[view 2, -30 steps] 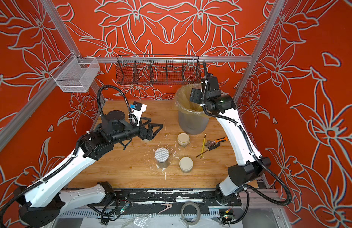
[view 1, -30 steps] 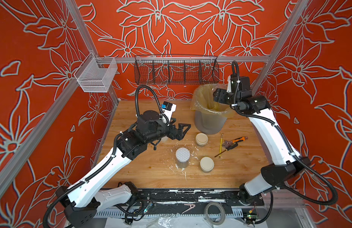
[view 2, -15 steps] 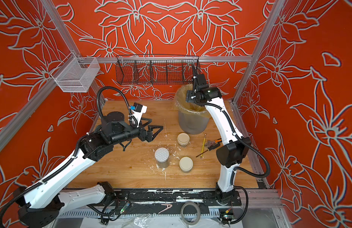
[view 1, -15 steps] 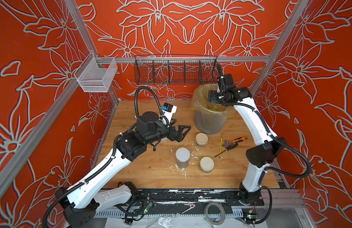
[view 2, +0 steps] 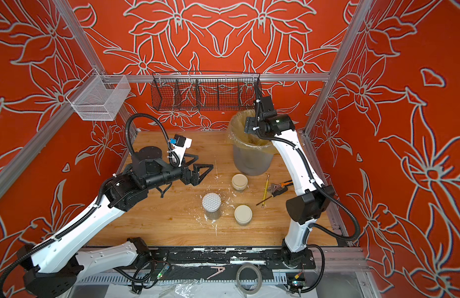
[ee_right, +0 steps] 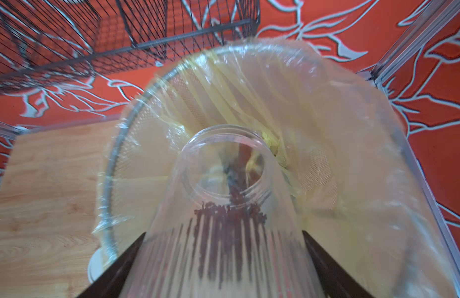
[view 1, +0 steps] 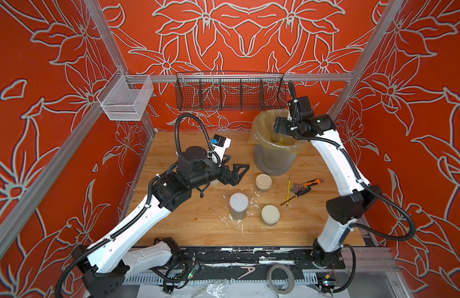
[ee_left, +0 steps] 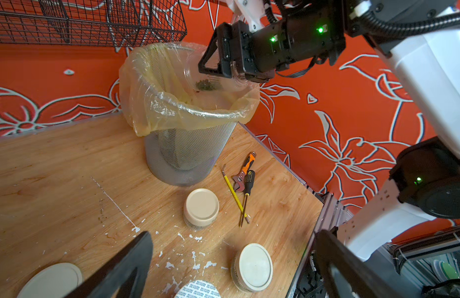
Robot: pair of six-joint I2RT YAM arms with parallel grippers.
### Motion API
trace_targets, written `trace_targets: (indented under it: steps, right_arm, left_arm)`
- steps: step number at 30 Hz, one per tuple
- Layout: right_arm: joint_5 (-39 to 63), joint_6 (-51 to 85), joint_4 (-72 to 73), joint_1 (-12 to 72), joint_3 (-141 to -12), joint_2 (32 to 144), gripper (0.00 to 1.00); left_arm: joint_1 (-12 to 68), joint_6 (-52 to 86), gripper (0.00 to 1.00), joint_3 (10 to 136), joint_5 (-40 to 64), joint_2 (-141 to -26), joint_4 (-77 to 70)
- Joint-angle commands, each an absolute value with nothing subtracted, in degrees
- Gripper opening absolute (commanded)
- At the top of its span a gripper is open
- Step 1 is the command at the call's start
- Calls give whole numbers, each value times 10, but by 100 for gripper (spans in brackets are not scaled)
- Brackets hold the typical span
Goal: Empty moldy tea leaves from jars
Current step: Pour the moldy tea leaves from the jar into the trash bin.
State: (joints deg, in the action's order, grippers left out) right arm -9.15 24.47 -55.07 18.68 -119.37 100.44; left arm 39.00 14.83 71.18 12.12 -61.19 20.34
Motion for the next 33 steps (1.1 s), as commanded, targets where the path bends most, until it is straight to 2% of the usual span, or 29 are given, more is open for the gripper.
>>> trace_targets:
  steps: [1,6,11,15,17,21,22,26,28,31,33]
  right_arm:
    - [-127,242,-490,185,-1181,970,0]
    - [-124,224,-585,185,-1255,1034,0]
    - [-95,242,-554,185,-1236,1024,0]
    - [-172,220,-590,188,-1281,1051,0]
    - [-179,215,-637,187,-1334,1079,0]
    - [-60,242,-620,182,-1349,1086,0]
    - [-65,243,-614,185,-1346,1087,0]
    - [-197,203,-673,202,-1410,1134,0]
    - [-155,207,-694,198,-1436,1147,0]
    - [-82,227,-666,192,-1407,1135,0]
    - [-172,201,-662,208,-1404,1134,1]
  left_arm:
    - [392,149,97,710,128,-607,185]
    - [392,151,97,710,126,-605,185]
    - [392,155,97,712,125,-606,188]
    - [392,156,97,713,120,-604,193]
    - [392,156,97,711,119,-604,190]
    - [392,155,97,712,121,-613,185]
    - [392,155,97,716,124,-616,188]
    - [392,151,97,714,127,-612,191]
    - [392,145,97,707,125,-606,185]
    - [392,129,97,703,128,-603,174]
    - [392,111,97,702,136,-606,163]
